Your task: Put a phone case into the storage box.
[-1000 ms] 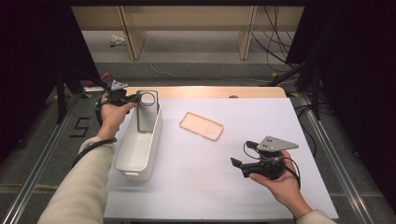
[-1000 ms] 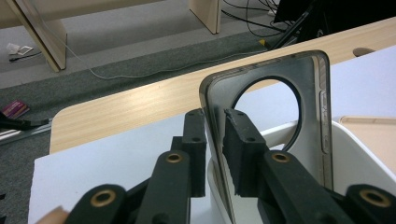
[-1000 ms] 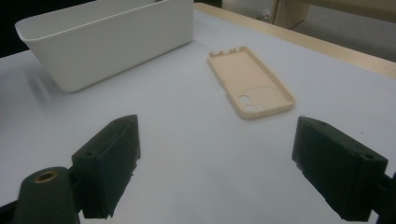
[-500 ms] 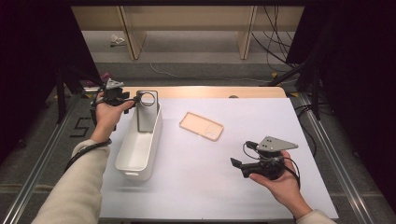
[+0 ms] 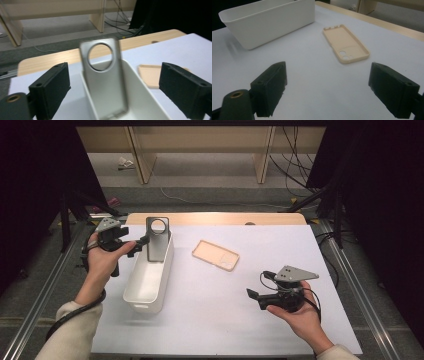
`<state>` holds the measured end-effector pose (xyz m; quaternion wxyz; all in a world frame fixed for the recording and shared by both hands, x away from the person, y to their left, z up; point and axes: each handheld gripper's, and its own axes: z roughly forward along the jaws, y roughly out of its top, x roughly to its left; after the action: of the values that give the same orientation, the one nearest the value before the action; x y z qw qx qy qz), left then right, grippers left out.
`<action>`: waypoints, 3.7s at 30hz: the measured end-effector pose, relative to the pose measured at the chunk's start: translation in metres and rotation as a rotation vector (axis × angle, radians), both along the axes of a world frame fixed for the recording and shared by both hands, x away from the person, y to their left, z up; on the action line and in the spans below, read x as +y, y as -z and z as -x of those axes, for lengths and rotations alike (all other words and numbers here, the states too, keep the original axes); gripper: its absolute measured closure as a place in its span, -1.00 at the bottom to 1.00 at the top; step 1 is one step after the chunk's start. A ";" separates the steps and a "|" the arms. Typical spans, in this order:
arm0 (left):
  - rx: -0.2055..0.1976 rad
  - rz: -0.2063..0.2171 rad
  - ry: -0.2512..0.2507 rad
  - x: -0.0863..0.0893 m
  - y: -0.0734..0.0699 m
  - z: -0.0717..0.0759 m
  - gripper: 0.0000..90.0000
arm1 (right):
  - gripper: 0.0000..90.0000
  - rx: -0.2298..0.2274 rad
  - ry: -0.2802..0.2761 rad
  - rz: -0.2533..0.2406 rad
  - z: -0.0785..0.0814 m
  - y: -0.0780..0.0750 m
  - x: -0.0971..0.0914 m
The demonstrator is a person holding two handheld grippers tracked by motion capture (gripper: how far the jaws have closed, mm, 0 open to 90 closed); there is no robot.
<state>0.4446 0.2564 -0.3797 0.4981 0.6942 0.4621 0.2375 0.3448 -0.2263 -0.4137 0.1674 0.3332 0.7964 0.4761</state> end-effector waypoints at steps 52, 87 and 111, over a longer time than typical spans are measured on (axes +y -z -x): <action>-0.101 -0.114 0.170 -0.068 0.005 0.060 -0.25 | -0.64 -0.018 0.021 -0.025 0.001 -0.006 -0.008; 0.294 -0.422 0.104 -0.188 0.078 -0.085 0.99 | -0.64 -0.015 0.007 -0.033 0.004 -0.005 -0.009; 0.366 -0.542 0.113 -0.196 0.089 -0.083 1.00 | -0.64 -0.015 0.003 -0.031 0.004 -0.005 -0.010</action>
<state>0.5276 0.0603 -0.4684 0.2162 0.8571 0.4250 0.1952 0.3409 -0.2359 -0.4087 0.1688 0.3333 0.7871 0.4908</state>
